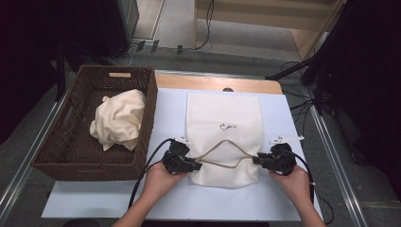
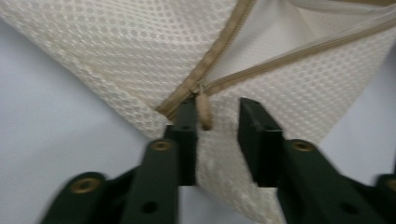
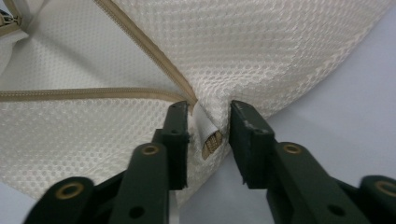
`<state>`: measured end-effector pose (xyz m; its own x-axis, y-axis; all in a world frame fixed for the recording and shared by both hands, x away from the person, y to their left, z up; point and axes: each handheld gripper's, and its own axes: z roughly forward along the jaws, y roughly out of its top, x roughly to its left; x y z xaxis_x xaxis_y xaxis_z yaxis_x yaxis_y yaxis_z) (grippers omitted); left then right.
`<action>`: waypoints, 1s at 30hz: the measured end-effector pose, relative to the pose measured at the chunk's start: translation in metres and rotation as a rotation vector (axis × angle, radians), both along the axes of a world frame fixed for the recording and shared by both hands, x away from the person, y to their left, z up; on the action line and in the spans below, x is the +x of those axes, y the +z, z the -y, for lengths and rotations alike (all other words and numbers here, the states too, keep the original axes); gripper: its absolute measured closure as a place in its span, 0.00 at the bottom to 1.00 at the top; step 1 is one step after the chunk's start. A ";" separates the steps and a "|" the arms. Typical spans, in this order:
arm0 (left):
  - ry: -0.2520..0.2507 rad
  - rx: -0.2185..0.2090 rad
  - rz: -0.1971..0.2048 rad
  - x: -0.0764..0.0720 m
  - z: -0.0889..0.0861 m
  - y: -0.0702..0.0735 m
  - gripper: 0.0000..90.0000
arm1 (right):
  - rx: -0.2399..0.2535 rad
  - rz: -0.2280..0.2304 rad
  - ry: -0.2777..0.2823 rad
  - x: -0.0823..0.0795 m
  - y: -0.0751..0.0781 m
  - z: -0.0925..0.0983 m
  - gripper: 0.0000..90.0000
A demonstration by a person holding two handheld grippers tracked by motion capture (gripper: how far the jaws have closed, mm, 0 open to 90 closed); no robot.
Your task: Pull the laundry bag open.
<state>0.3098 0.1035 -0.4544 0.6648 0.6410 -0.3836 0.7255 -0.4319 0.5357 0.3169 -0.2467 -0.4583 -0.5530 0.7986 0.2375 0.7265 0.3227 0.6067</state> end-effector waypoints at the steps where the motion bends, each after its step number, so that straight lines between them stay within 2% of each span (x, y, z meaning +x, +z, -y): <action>1: 0.004 -0.006 -0.008 0.000 -0.001 0.001 0.67 | -0.004 0.017 0.001 -0.001 0.001 0.001 0.73; 5: 0.007 0.009 0.016 -0.003 -0.004 0.007 0.55 | -0.008 0.033 -0.028 -0.003 0.005 0.006 0.61; 8: 0.005 -0.017 0.025 -0.004 -0.008 0.012 0.51 | 0.001 0.059 -0.037 -0.004 0.007 0.008 0.54; 13: -0.001 -0.029 0.050 -0.005 -0.012 0.017 0.44 | 0.015 0.070 -0.041 -0.005 0.009 0.008 0.51; 15: -0.001 -0.039 0.053 -0.005 -0.014 0.020 0.42 | 0.026 0.079 -0.052 -0.006 0.012 0.008 0.51; 17: -0.001 -0.046 0.054 -0.006 -0.015 0.022 0.41 | 0.013 0.091 -0.061 -0.007 0.015 0.007 0.51; 19: -0.002 -0.047 0.046 -0.007 -0.016 0.025 0.41 | 0.030 0.094 -0.060 -0.009 0.018 0.006 0.50; 21: -0.011 -0.047 0.044 -0.008 -0.015 0.028 0.41 | 0.040 0.111 -0.047 -0.010 0.020 0.003 0.49; 30: -0.037 -0.034 0.075 -0.019 -0.017 0.035 0.40 | 0.086 0.131 0.010 -0.011 0.023 -0.011 0.48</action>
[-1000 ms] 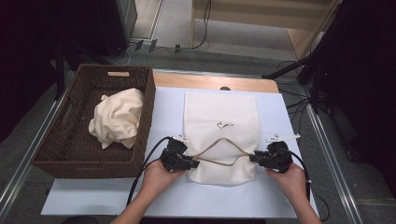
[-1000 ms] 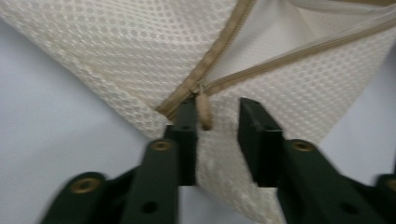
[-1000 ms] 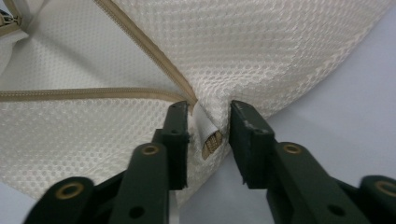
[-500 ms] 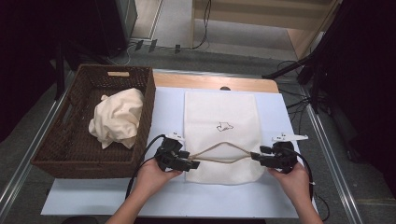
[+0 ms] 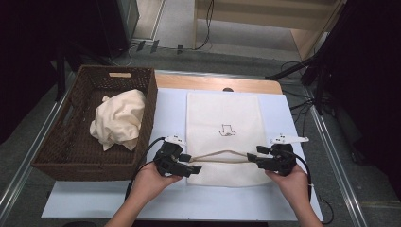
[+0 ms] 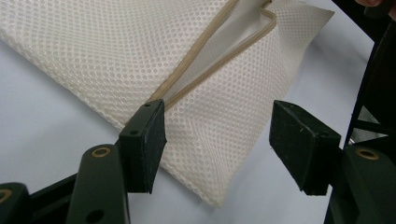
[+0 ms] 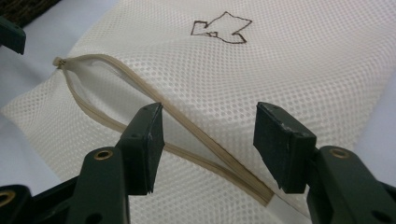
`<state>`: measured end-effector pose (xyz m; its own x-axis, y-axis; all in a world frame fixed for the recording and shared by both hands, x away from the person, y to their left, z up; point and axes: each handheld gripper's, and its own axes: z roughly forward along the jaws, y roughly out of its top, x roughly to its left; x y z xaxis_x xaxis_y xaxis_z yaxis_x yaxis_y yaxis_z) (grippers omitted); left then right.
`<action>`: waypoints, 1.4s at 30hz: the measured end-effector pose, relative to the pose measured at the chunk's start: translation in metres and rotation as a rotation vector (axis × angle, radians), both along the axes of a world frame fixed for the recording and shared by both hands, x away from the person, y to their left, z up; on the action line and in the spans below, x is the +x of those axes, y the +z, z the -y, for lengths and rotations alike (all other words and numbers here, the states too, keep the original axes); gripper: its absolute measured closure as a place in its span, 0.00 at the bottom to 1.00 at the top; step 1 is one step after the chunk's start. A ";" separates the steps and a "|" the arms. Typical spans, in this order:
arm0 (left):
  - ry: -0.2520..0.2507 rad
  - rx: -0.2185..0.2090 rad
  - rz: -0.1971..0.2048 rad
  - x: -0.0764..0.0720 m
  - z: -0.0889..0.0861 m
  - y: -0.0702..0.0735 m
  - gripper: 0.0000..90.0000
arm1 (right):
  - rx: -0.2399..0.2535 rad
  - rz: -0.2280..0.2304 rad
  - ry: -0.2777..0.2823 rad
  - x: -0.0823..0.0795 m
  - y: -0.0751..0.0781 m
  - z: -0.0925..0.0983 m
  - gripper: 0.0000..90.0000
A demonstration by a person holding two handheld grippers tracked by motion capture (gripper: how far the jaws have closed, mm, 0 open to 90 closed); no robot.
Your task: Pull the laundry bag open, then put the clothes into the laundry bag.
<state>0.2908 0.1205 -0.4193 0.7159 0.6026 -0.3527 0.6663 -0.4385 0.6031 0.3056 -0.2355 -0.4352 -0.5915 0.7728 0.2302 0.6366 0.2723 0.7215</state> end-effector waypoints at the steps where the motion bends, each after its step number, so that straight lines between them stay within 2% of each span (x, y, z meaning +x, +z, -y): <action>1: 0.002 -0.002 0.002 -0.001 -0.001 0.001 0.40 | 0.001 0.000 0.005 0.000 0.000 -0.001 0.48; 11: -0.004 -0.003 0.015 -0.011 -0.008 0.005 0.40 | 0.001 0.024 0.080 0.004 0.000 -0.020 0.50; 21: 0.009 0.000 0.024 -0.020 -0.014 0.008 0.40 | 0.003 0.011 0.126 0.007 0.000 -0.039 0.50; 33: 0.018 0.001 0.023 -0.021 -0.018 0.008 0.40 | -0.007 0.034 0.150 0.008 -0.002 -0.051 0.45; 35: 0.019 -0.002 0.024 -0.021 -0.018 0.008 0.40 | -0.020 0.038 0.145 0.008 -0.003 -0.053 0.43; 39: 0.013 -0.002 0.023 -0.021 -0.017 0.008 0.40 | 0.007 0.009 0.139 0.010 -0.005 -0.054 0.42; 42: 0.003 -0.005 0.021 -0.022 -0.016 0.007 0.40 | -0.015 0.018 0.136 0.012 -0.008 -0.056 0.42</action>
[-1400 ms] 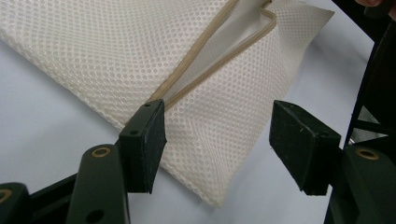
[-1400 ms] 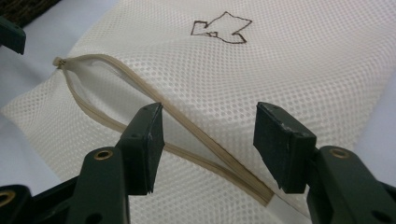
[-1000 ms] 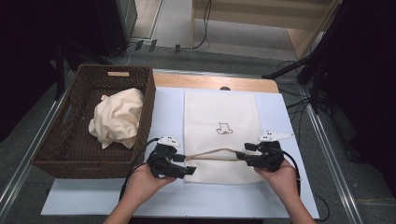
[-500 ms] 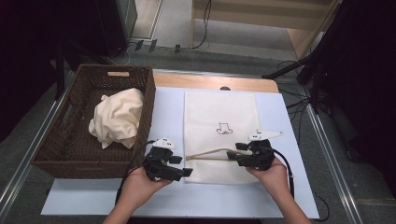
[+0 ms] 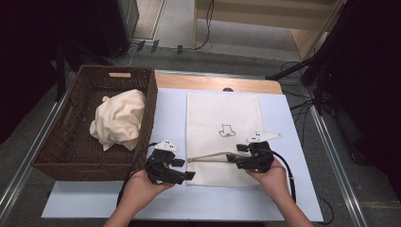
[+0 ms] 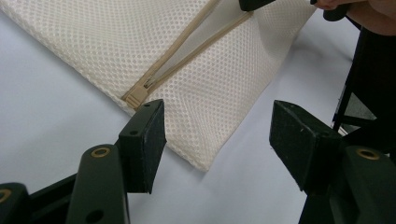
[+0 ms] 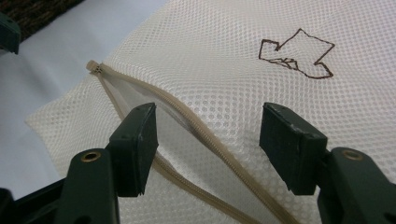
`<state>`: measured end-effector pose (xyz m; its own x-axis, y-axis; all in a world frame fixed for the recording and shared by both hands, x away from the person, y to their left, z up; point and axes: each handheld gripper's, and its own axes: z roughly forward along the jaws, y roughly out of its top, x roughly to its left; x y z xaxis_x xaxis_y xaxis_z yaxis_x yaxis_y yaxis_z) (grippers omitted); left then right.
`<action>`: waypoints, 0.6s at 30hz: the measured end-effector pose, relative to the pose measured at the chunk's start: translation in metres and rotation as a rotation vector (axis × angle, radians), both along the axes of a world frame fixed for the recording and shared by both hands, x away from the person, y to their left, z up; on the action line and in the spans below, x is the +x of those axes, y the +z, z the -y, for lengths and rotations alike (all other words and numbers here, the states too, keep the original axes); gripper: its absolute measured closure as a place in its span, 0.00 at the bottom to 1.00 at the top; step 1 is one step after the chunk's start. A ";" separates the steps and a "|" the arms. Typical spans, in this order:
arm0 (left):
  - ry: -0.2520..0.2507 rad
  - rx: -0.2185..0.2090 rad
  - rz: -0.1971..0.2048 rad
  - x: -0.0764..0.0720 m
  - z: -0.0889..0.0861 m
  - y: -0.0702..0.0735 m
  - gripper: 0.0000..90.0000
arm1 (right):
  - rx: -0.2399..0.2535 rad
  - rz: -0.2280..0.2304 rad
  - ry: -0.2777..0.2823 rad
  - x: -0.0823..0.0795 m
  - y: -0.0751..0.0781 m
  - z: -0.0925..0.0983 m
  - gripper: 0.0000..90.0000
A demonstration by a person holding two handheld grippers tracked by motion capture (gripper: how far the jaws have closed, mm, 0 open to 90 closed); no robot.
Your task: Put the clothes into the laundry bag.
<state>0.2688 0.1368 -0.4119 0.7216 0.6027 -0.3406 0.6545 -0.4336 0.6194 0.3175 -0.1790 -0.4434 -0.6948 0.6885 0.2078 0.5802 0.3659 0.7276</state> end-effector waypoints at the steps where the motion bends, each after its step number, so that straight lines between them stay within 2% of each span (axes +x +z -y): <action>1: -0.001 0.002 0.002 0.000 0.000 0.000 0.40 | -0.006 0.001 0.001 0.000 -0.001 -0.001 0.42; 8: 0.002 0.005 0.004 0.000 -0.001 -0.001 0.40 | -0.061 0.013 0.002 0.004 -0.009 -0.008 0.43; 18: 0.006 0.010 0.006 0.000 -0.001 -0.001 0.40 | -0.094 -0.001 0.012 0.006 -0.014 -0.013 0.46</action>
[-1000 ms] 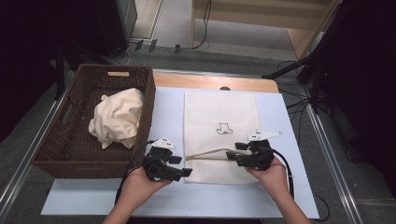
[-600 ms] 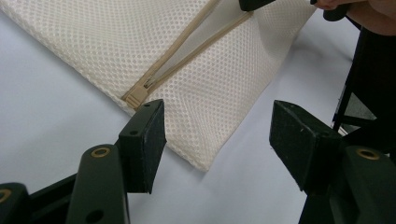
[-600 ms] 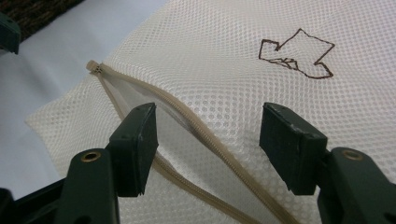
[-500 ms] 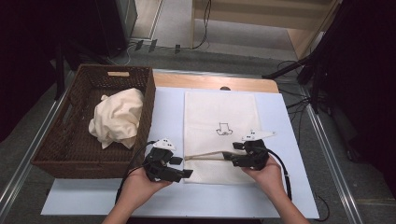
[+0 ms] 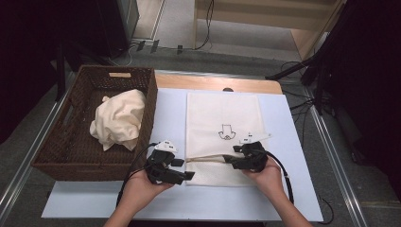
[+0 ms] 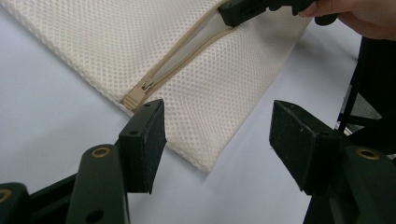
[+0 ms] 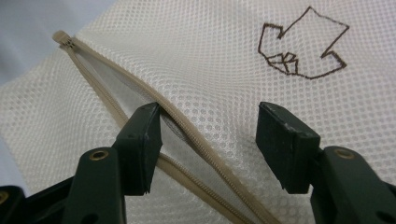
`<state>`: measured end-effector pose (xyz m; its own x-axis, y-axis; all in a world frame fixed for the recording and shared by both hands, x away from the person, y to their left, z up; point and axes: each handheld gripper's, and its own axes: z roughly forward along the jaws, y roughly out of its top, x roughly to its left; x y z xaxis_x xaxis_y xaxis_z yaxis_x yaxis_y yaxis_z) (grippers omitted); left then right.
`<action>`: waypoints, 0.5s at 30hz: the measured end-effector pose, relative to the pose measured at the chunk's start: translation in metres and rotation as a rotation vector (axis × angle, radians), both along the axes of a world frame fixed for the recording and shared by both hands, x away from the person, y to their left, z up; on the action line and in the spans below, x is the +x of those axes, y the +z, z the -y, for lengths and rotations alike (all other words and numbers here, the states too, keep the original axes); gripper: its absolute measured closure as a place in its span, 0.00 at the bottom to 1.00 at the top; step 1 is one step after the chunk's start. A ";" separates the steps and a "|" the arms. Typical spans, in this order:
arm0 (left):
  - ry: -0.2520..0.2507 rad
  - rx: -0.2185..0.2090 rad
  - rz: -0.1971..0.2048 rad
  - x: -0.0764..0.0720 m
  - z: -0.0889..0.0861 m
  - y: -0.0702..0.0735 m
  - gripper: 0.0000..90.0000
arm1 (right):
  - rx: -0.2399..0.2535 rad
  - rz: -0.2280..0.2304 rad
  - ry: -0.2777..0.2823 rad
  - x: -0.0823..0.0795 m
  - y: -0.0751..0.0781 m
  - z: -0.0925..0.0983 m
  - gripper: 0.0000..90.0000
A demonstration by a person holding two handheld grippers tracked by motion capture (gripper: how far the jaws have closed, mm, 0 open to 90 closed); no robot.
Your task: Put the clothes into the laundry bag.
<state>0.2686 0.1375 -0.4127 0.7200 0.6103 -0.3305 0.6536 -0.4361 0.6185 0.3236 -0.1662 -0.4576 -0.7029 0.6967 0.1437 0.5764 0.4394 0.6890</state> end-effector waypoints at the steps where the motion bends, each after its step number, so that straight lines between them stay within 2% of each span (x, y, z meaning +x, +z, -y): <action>1: -0.002 0.002 0.000 0.000 0.000 0.000 0.40 | -0.006 -0.006 -0.004 0.000 -0.001 -0.001 0.46; 10: -0.002 0.004 -0.004 0.000 0.001 -0.002 0.40 | -0.068 -0.016 0.003 0.002 -0.012 -0.008 0.52; 12: -0.005 0.006 -0.005 0.001 0.001 -0.002 0.40 | -0.083 0.003 0.002 0.001 -0.013 -0.009 0.53; 15: 0.000 0.003 -0.005 0.001 0.001 -0.002 0.40 | -0.067 0.009 -0.003 0.001 -0.014 -0.011 0.54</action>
